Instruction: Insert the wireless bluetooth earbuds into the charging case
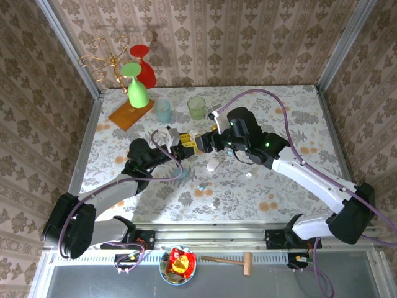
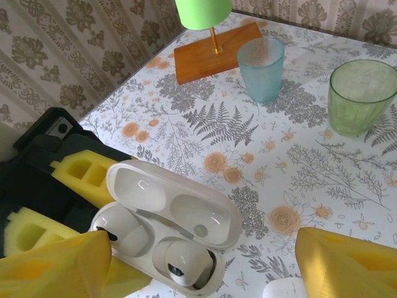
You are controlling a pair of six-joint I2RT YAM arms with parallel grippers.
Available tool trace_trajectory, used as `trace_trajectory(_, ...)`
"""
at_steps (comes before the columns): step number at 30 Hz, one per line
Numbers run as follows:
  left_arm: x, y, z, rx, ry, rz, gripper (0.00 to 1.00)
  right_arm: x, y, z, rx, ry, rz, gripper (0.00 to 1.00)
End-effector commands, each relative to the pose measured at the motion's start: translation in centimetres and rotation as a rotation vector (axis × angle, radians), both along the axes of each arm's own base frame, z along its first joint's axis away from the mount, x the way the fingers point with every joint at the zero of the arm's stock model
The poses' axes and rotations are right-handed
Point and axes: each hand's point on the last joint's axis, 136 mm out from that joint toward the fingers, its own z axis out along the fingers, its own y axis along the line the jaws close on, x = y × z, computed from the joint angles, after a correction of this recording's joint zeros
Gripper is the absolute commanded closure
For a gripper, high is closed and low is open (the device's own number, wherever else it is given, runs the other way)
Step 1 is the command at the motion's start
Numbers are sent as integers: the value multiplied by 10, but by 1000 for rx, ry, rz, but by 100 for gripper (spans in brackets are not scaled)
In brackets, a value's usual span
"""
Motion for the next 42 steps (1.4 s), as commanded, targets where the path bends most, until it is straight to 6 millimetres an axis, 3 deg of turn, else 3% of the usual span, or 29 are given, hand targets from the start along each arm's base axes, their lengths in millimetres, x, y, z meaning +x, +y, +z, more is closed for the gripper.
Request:
trace_trajectory(1,-9,1,36,-60,-93,-23,100,1,-12,10,-13,-23,-34,21)
trace_trajectory(5,-10,1,37,-57,-100,-27,100,3,-15,9,-24,-19,-36,21)
trace_trajectory(11,-9,1,30,-36,-100,-23,100,-13,-5,43,96,-61,48,21)
trace_trajectory(16,-14,0,26,-13,-136,-50,100,-6,-12,64,185,-12,-6,23)
trace_trajectory(20,-23,-1,19,27,-208,-92,100,6,-14,56,98,104,-55,24)
trace_trajectory(27,-24,2,24,44,-277,-66,100,10,-14,4,-93,351,-88,24)
trace_trajectory(31,-23,5,24,51,-289,-46,100,7,-12,-13,-137,414,-66,24)
trace_trajectory(42,-9,12,25,46,-212,18,100,-14,-10,-9,-98,404,27,23)
